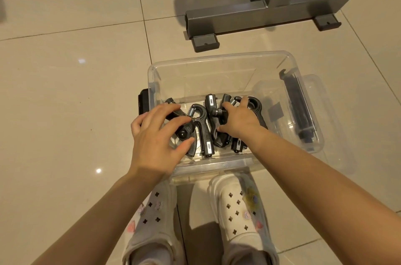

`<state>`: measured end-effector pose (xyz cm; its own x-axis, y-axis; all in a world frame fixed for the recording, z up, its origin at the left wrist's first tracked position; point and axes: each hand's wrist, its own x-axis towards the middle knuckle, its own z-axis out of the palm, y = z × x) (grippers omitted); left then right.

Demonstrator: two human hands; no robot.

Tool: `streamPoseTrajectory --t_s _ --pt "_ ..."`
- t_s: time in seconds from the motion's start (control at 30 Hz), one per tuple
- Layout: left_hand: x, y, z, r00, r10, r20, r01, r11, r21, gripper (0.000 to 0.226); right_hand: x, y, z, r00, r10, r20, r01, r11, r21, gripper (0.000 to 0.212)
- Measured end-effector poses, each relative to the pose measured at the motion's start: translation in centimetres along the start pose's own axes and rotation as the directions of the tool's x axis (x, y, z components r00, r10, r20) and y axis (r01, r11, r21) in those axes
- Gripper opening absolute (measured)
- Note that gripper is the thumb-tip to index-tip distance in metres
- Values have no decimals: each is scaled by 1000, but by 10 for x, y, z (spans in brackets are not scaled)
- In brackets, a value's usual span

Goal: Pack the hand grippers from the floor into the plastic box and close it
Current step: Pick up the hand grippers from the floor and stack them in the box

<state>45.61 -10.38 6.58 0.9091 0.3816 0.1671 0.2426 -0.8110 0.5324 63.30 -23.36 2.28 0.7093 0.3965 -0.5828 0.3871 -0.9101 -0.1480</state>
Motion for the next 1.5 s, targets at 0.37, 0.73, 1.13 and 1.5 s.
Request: streamPoseTrajectory --t_s 0.37,0.73,1.13,1.5 --pt "-1 -1 0 1000 -3 11 4 1000 -16 36 2 0 4 997 -11 -78 15 998 53 67" --pt "-1 -1 2 1000 -6 11 6 1000 -1 37 0 -1 0 997 -33 -65 38 997 67 70" --pt "0 1 2 999 16 -47 -16 1000 9 36 5 42 -35 997 -81 -18 65 901 -428 67" --pt "0 2 0 999 -44 4 43 995 85 48 7 46 -25 997 -75 3 65 852 -520 63"
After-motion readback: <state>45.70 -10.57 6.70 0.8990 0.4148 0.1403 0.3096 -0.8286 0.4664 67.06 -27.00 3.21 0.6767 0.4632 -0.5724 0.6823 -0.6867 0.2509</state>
